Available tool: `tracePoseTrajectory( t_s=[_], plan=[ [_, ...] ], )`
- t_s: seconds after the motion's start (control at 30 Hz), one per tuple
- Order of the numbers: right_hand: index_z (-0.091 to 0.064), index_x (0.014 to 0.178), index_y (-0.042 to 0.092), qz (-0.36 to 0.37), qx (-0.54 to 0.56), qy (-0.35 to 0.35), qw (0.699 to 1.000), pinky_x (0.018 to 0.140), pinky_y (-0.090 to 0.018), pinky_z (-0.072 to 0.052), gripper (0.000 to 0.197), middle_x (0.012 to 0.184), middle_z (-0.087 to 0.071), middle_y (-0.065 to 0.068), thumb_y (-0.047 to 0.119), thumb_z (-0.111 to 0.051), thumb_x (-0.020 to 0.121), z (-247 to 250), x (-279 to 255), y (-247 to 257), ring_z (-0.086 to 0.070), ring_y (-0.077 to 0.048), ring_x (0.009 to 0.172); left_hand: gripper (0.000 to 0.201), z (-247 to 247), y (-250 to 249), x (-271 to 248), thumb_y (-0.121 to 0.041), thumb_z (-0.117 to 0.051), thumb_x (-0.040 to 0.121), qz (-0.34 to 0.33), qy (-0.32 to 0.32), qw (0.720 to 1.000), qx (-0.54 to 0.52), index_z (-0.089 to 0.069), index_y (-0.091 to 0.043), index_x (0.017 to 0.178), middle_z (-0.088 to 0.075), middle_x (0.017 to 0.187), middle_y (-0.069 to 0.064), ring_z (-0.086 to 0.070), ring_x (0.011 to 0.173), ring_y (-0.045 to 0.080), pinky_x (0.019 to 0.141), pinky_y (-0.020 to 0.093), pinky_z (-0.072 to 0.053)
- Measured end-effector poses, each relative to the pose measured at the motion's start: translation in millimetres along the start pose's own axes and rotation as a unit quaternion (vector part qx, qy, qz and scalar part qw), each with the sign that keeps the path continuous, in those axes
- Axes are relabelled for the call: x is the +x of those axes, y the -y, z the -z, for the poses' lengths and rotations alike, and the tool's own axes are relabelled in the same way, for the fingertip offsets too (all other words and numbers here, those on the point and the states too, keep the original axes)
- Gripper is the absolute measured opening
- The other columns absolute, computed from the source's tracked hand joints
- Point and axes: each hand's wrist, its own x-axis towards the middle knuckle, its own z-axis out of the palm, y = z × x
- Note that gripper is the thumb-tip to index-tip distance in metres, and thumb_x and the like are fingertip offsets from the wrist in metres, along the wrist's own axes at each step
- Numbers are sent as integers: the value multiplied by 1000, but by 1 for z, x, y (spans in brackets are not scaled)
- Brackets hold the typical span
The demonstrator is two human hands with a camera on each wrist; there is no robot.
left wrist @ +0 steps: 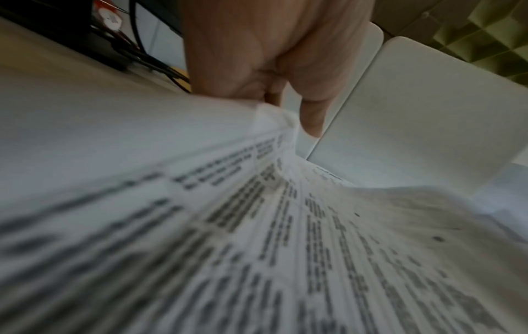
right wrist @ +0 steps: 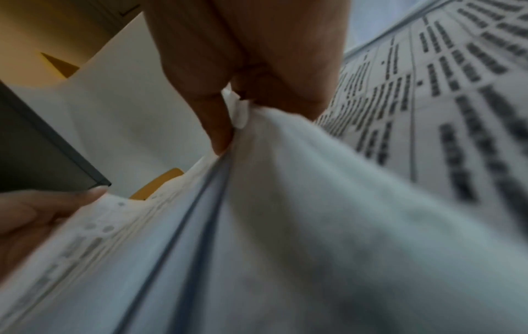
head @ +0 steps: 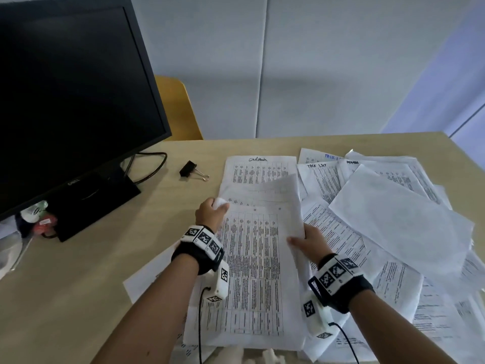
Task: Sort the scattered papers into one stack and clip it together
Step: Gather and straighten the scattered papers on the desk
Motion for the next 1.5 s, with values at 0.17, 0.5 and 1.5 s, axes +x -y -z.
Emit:
tracePoseTrajectory(
  t_s=[0.17,0.5,1.5],
  plan=[
    [-58,110,1,-31,16,-85,996,83,-43,-53,28,99,-66,-17,2,-49,83,2,7,-10,-61,-27,85,40,21,26,11,-27,-44,93,50,-26,989,135,-53,4,116,-48,128,25,-44,119,38,100,43,-37],
    [-58,107,3,-46,87,-123,987,80,-44,-54,27,93,-66,-14,11,-56,81,7,6,-13,-63,-30,84,66,31,54,-6,-35,-71,77,42,102,910,399,-43,-14,132,-35,138,10,-31,131,30,104,46,-33],
    [-42,124,8,-10,253,-23,967,92,-45,-47,56,119,-56,-8,45,-55,84,6,-13,5,-56,-26,106,34,-3,18,-21,-13,-55,89,30,24,998,41,-58,2,119,-63,119,19,-60,109,32,86,33,-47]
  ],
)
